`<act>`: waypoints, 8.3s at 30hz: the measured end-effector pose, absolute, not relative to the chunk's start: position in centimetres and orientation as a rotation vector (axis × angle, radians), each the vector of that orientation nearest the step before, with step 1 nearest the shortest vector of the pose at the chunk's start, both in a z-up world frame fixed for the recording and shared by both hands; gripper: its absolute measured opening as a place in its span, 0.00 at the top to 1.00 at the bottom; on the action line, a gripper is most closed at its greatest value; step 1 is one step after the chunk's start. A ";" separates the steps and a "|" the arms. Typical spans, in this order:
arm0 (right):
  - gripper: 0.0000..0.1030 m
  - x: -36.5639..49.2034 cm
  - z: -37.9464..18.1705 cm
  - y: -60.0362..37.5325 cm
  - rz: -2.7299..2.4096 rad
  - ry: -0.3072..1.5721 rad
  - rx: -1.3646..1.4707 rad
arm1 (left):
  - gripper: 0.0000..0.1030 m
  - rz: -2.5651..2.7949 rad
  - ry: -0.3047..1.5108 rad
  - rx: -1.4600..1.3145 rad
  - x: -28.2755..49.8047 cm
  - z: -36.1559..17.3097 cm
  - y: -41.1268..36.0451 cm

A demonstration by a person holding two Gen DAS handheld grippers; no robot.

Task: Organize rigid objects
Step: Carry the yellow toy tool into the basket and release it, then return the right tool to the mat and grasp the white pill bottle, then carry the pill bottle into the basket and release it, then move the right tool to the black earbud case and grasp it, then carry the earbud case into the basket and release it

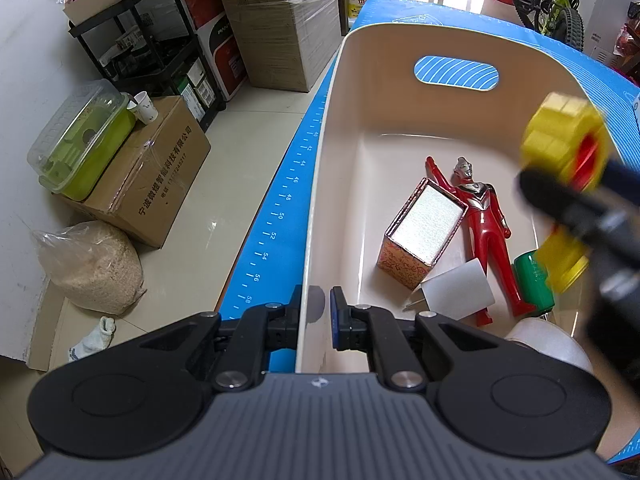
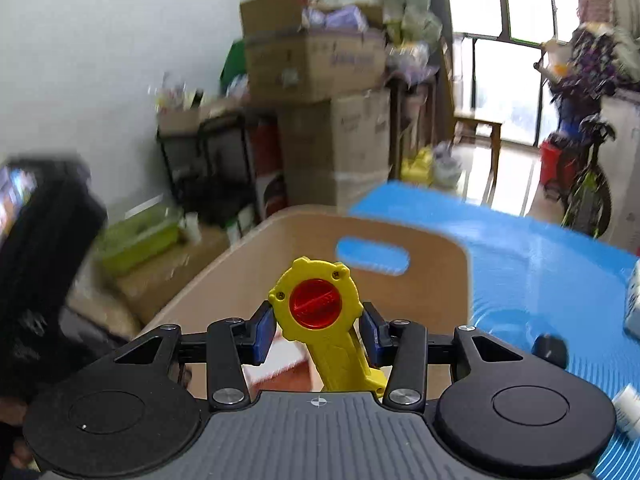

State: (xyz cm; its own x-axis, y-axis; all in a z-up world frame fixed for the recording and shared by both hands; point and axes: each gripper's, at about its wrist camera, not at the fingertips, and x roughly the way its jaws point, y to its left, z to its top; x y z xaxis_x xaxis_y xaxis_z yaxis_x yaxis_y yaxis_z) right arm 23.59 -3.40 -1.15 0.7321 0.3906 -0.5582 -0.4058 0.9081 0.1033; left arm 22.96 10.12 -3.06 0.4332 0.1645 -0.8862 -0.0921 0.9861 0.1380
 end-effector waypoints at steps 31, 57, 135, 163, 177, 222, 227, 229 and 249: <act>0.14 24.7 -0.4 -16.8 0.051 0.557 0.120 | 0.87 0.167 1.111 0.082 22.8 -3.0 9.9; 0.13 29.3 -13.8 -27.8 -0.396 0.762 0.190 | 0.87 0.170 1.112 0.085 22.7 -3.0 10.1; 0.13 25.0 0.4 -10.1 0.238 0.592 0.040 | 0.87 0.167 1.113 0.085 23.1 -3.2 9.5; 0.22 34.8 -14.1 -19.2 -0.131 0.693 0.059 | 0.87 0.159 1.124 0.095 23.1 -3.3 9.8; 0.52 33.4 -12.4 -19.4 -0.141 0.699 0.066 | 0.87 0.160 1.126 0.091 23.2 -3.3 9.9; 0.52 23.1 -3.5 -2.4 0.330 0.707 -0.145 | 0.87 0.163 1.122 0.081 23.0 -3.0 9.9; 0.53 23.4 -3.4 -2.8 0.326 0.732 -0.125 | 0.87 0.168 1.126 0.082 23.2 -3.1 9.9; 0.53 23.2 -3.1 -3.0 0.324 0.726 -0.116 | 0.87 0.173 1.128 0.080 23.2 -3.1 10.1; 0.06 18.8 2.8 -8.6 0.135 0.626 0.035 | 0.27 0.161 0.920 0.077 19.8 3.1 7.8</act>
